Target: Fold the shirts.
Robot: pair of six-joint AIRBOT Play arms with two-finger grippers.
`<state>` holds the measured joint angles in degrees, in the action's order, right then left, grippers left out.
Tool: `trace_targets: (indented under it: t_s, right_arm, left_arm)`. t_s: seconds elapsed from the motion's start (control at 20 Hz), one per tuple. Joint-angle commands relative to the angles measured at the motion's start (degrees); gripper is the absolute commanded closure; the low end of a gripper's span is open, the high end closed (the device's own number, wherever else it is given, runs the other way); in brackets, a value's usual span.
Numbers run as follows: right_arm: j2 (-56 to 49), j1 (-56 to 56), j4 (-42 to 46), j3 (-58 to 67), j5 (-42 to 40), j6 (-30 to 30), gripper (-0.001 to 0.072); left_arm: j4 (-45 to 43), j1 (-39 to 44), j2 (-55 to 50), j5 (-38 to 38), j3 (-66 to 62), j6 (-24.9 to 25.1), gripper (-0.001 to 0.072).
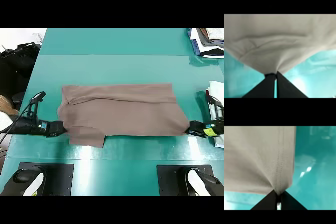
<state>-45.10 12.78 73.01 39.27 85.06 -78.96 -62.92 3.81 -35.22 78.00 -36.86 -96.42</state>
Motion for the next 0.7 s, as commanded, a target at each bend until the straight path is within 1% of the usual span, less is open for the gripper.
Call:
trace_targets:
  t_s: [0.0,0.05,0.1,0.2,0.3,0.45,0.55,0.65]
  right_arm:
    - [6.88,1.6,6.43,2.64,7.67,-0.44,0.0694]
    - [7.74,1.2,6.54,3.58,7.37,-0.98,0.0694]
    - [7.72,0.24,6.19,4.85,6.64,-1.31,0.0694]
    - [4.26,-2.73,6.19,7.93,5.22,-2.25,0.0694]
    - [-2.32,-6.27,6.19,11.34,1.86,-3.72,0.0694]
    - [-13.55,-10.36,6.05,17.0,-3.34,-3.76,0.0694]
    - [-22.21,-12.04,5.97,22.03,-5.53,-4.55,0.0693]
    - [-29.18,-12.79,4.44,26.49,-6.45,-4.55,0.0692]
  left_arm:
    - [1.9,0.02,6.6,12.04,-0.44,-3.26,0.0681]
    - [2.56,0.02,6.56,13.09,-1.2,-3.26,0.0681]
    - [2.4,0.02,6.14,12.11,-2.12,-3.04,0.0681]
    - [2.03,0.02,4.66,4.09,-3.74,-1.36,0.0681]
    - [1.09,0.02,-0.11,-4.04,-5.55,2.45,0.0681]
    - [0.72,0.02,-10.95,-12.87,-8.66,6.71,0.068]
    - [0.76,0.02,-20.13,-19.15,-12.11,8.68,0.0679]
    - [0.76,0.02,-28.46,-22.91,-16.22,9.88,0.0678]
